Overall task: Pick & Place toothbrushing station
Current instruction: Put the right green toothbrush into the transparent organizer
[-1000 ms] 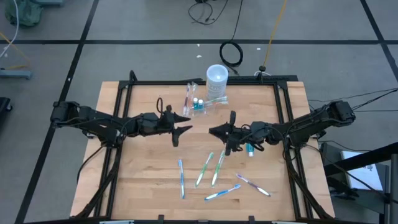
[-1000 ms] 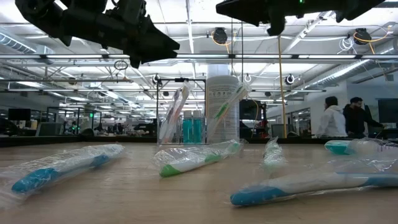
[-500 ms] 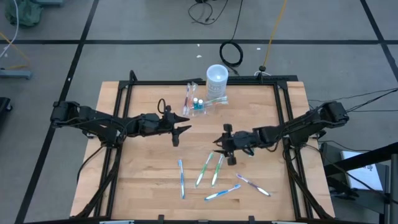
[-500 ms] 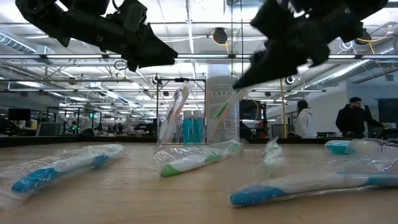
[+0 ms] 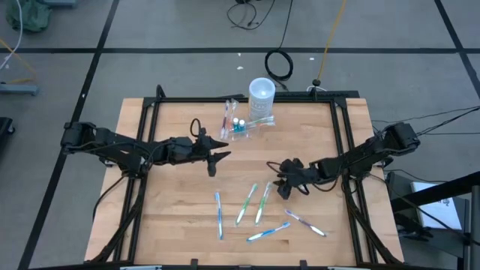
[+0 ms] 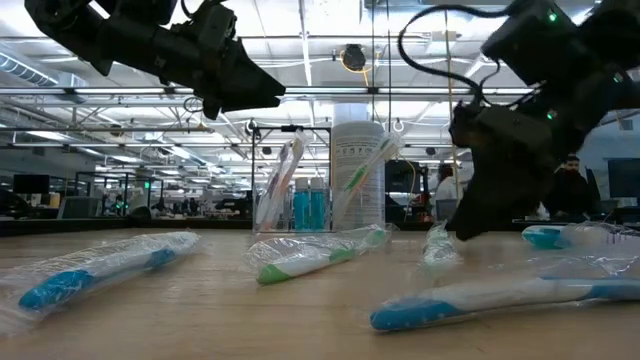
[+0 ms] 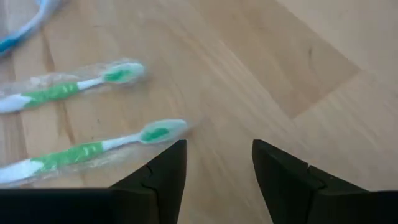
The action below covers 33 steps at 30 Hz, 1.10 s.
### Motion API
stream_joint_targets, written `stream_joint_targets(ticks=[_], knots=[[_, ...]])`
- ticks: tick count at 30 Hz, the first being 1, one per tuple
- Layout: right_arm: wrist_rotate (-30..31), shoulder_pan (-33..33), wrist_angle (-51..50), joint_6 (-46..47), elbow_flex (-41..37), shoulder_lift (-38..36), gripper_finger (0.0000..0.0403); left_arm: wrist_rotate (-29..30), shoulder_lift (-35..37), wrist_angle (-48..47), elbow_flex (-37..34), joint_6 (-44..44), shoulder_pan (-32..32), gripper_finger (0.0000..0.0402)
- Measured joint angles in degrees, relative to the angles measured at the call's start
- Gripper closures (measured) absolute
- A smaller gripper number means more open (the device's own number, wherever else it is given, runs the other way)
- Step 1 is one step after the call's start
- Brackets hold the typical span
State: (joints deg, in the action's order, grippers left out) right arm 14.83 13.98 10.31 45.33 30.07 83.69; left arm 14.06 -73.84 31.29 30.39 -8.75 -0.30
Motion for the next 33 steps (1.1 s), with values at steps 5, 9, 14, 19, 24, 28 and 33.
stream_joint_targets(ticks=[5, 9, 14, 19, 24, 28, 33], knots=[[0.11, -0.27, 18.64, 0.49, -6.23, -0.08, 0.0228, 0.00, 0.00, -0.04, 0.00, -0.84, 0.00, 0.0241], [2.15, -0.36, 21.87, 0.57, -8.61, -0.06, 0.0233, 0.00, 0.00, -0.04, 0.00, -0.87, 0.00, 0.0241], [3.28, 1.40, 22.74, 3.39, -8.48, 2.52, 0.0242, 0.00, 0.00, -0.21, 0.00, -0.87, 0.00, 0.0241], [3.26, 2.64, 25.34, 3.51, -6.32, 7.36, 0.0243, 0.02, 0.00, -0.28, 0.00, -0.90, 0.00, 0.0241], [3.12, 2.51, 27.03, 3.38, -3.72, 12.21, 0.0243, 0.02, 0.00, -0.31, 0.00, -0.90, 0.00, 0.0241], [3.41, 2.16, 27.80, 1.17, -2.30, 14.97, 0.0247, 0.01, 0.00, -0.31, 0.00, -0.90, 0.00, 0.0241], [1.72, 2.05, 32.38, -0.18, -2.26, 16.54, 0.0273, 0.00, 0.00, -0.31, 0.00, -0.90, 0.00, 0.0241]])
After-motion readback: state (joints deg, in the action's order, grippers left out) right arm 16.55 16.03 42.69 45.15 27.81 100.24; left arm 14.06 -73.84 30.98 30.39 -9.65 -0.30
